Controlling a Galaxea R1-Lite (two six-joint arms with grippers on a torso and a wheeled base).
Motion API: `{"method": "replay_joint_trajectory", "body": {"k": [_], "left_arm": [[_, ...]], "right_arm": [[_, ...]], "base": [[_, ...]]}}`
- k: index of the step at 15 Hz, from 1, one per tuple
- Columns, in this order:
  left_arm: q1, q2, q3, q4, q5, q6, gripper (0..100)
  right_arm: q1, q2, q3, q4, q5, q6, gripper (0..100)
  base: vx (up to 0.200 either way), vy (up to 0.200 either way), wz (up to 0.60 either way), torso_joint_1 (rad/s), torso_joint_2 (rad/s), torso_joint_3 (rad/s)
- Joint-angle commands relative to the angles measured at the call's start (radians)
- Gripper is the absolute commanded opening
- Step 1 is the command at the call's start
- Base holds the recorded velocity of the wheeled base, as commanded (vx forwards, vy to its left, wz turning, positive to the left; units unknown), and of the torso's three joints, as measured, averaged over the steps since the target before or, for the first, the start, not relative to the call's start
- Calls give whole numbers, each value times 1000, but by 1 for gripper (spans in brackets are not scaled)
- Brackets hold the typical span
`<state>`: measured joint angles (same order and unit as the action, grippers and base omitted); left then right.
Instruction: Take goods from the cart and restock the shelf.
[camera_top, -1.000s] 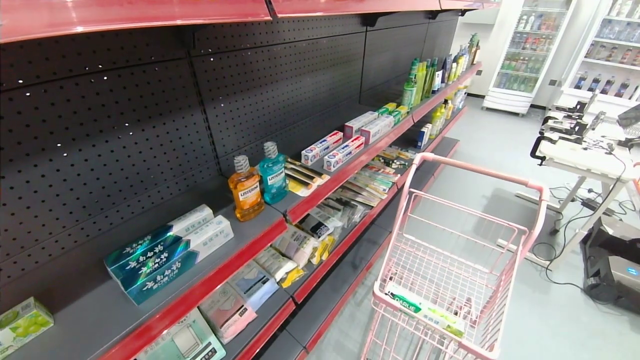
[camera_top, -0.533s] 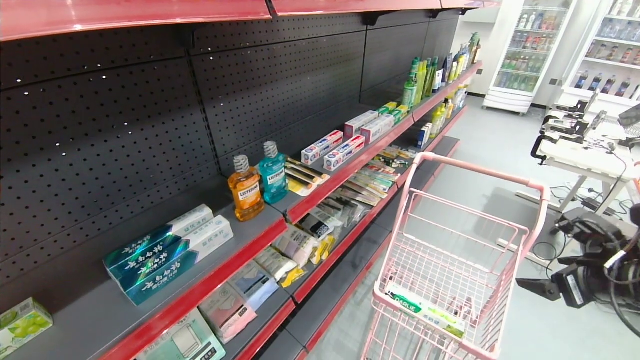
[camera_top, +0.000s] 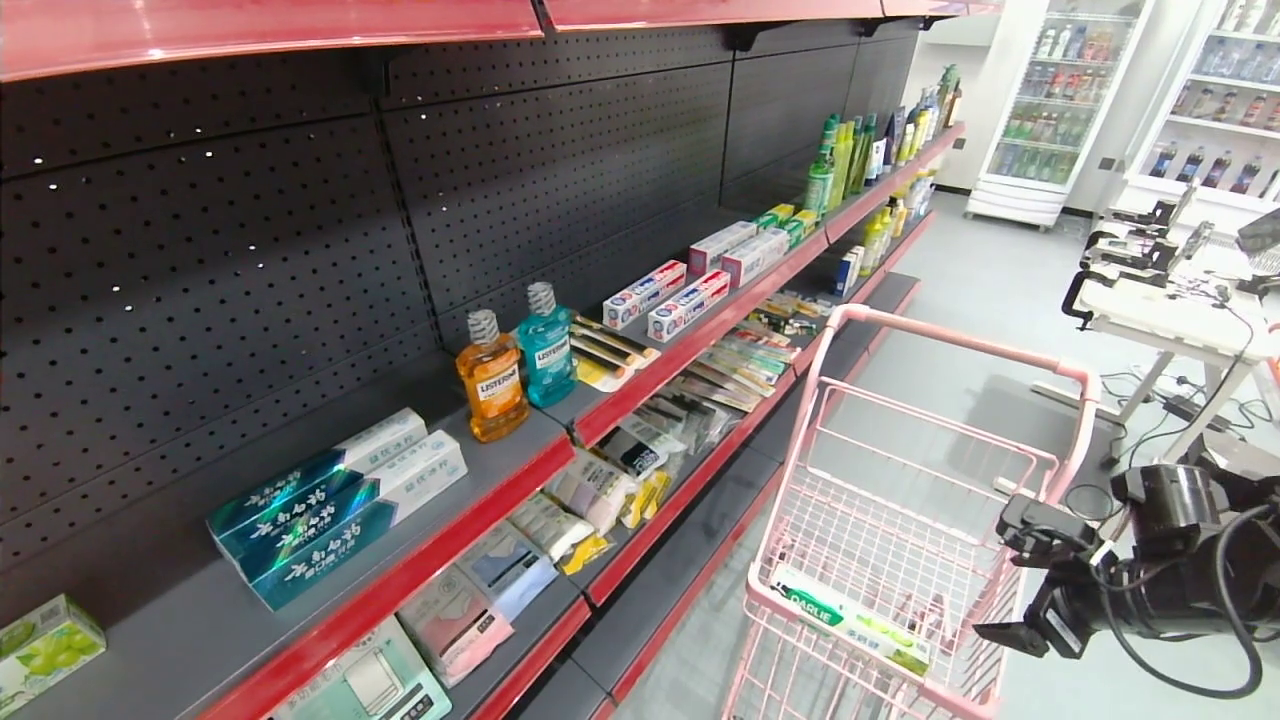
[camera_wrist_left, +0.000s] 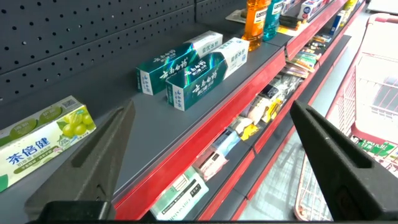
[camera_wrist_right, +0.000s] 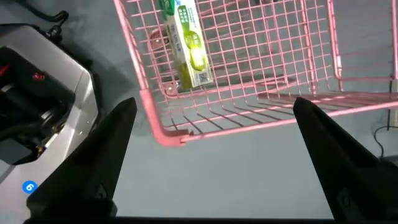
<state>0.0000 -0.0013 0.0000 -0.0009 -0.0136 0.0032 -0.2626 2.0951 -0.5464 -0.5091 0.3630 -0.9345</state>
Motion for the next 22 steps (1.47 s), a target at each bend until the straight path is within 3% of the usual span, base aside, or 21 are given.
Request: {"method": "replay_joint_trajectory", "body": {"k": [1, 12, 22], "left_arm": [[0, 1, 0, -1, 0, 0, 100], [0, 1, 0, -1, 0, 0, 100], [0, 1, 0, -1, 0, 0, 100]], "right_arm": [[31, 82, -44, 0, 1, -1, 100], [100, 138, -118, -2, 1, -3, 100], [117, 154, -145, -2, 1, -1, 100]], "base": [[0, 0, 0, 0, 0, 0], [0, 0, 0, -8, 18, 9], [0, 0, 0, -108, 230, 123]]}}
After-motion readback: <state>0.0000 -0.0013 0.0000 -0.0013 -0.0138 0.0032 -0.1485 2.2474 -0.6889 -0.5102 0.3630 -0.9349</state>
